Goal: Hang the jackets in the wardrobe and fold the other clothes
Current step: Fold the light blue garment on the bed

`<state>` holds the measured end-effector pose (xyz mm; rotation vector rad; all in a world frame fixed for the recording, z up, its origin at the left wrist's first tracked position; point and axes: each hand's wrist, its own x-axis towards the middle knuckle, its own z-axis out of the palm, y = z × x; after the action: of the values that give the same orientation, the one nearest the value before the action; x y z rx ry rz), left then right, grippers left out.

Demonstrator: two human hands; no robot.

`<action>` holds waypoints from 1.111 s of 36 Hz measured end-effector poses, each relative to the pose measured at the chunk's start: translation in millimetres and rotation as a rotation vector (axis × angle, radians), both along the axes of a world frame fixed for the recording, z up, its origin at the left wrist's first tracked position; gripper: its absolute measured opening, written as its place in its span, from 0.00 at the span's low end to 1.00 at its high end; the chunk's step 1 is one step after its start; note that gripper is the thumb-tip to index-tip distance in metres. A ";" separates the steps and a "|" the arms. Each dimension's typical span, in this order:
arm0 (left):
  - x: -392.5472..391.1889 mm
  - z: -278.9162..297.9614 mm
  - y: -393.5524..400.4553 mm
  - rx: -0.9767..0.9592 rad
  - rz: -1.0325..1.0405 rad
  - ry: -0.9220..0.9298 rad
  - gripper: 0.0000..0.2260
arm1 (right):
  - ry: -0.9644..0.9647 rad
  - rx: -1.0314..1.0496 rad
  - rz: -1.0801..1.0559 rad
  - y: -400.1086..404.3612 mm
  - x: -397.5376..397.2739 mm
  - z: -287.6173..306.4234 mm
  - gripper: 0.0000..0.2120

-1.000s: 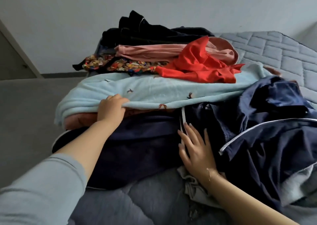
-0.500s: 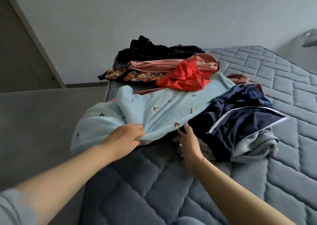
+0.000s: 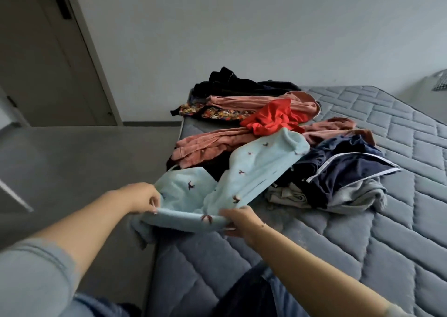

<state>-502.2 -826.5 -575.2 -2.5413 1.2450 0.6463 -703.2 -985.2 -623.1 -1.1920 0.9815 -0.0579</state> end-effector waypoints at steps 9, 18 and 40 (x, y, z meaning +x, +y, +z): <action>-24.5 -11.4 -27.6 -0.245 0.016 0.186 0.15 | 0.061 -0.308 0.230 -60.1 -41.8 39.3 0.07; -74.8 -33.8 -106.9 -0.427 -0.041 0.274 0.27 | 0.161 -0.198 -0.155 -120.4 -32.7 -7.3 0.12; -73.6 -71.2 -164.3 -0.395 -0.308 0.071 0.18 | -0.134 -0.653 -0.553 -161.0 2.4 -3.5 0.04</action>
<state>-575.8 -990.9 -646.4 -2.5468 1.9040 0.4604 -700.8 -1146.2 -626.6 -1.4380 1.1890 -0.9446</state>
